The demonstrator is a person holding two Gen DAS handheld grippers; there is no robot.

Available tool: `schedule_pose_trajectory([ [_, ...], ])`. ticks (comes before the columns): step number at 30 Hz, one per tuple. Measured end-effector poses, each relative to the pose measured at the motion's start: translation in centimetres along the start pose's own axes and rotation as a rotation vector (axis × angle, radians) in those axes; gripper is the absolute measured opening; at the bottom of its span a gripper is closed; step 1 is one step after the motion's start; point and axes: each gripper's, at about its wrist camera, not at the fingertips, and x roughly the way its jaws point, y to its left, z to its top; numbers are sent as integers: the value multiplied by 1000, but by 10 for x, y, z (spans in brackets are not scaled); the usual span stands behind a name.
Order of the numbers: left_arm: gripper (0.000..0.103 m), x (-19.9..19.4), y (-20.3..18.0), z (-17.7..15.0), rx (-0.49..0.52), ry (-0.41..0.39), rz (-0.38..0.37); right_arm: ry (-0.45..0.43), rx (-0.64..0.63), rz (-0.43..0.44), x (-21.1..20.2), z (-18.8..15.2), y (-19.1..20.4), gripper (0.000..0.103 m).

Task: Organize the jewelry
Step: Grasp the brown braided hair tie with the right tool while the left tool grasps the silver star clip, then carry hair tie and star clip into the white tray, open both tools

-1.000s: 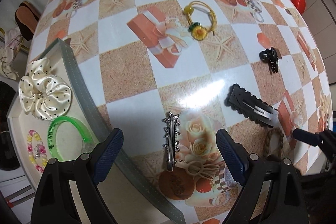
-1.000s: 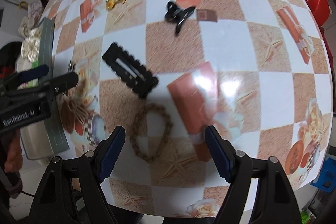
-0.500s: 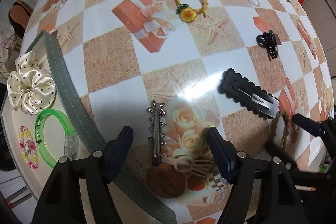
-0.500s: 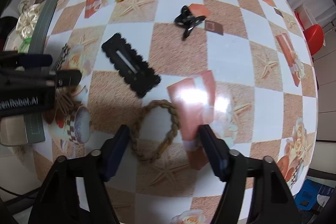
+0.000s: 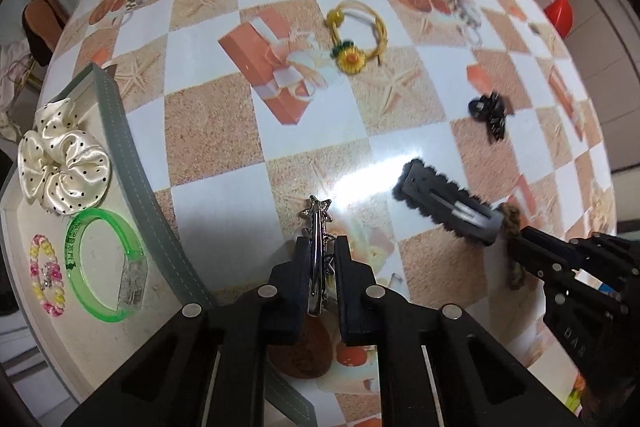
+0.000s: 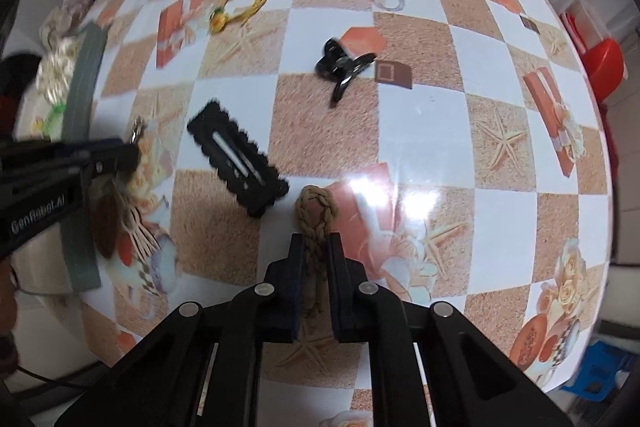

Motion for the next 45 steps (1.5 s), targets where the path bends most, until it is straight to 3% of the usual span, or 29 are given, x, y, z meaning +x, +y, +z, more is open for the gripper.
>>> schedule_pose_trajectory([
  [2,17,-7,4,2,-25,-15,-20,-6,34,36,-4,4,-9,2],
  [6,17,-20,11,4,-63,-44,-42,-8,119,101,-10,15,-27,2],
  [15,17,-40,31,0,-100,-92,-51,19,143,161,-13,12,-39,4],
  [16,17,-44,33,-3,-105,-97,-51,39,139,157,-10,10,-36,12],
  [18,17,-47,34,-3,-110,-102,-51,51,131,150,-4,7,-26,47],
  [19,17,-48,35,-3,-112,-104,-49,44,125,153,-4,3,-21,70],
  [21,17,-49,35,-3,-111,-107,-45,27,97,144,-4,-2,-12,72],
  [23,17,-49,35,-4,-108,-109,-43,33,34,67,2,-4,4,72],
  [25,17,-50,36,-4,-112,-107,-45,58,-18,-22,13,-6,17,69],
  [27,17,-53,37,-5,-114,-109,-47,22,-99,-97,14,-8,33,58],
  [28,17,-55,38,-6,-115,-110,-48,16,-111,-83,12,-8,36,39],
  [29,17,-57,38,-7,-115,-111,-48,15,-120,-86,10,-8,39,10],
  [31,17,-60,40,-9,-117,-112,-48,34,-115,-77,9,-6,39,11],
  [38,17,-70,48,-23,-147,-107,-47,55,53,99,-6,1,3,9],
  [45,17,-77,57,-38,-179,-95,-45,60,116,143,-23,5,-15,7],
])
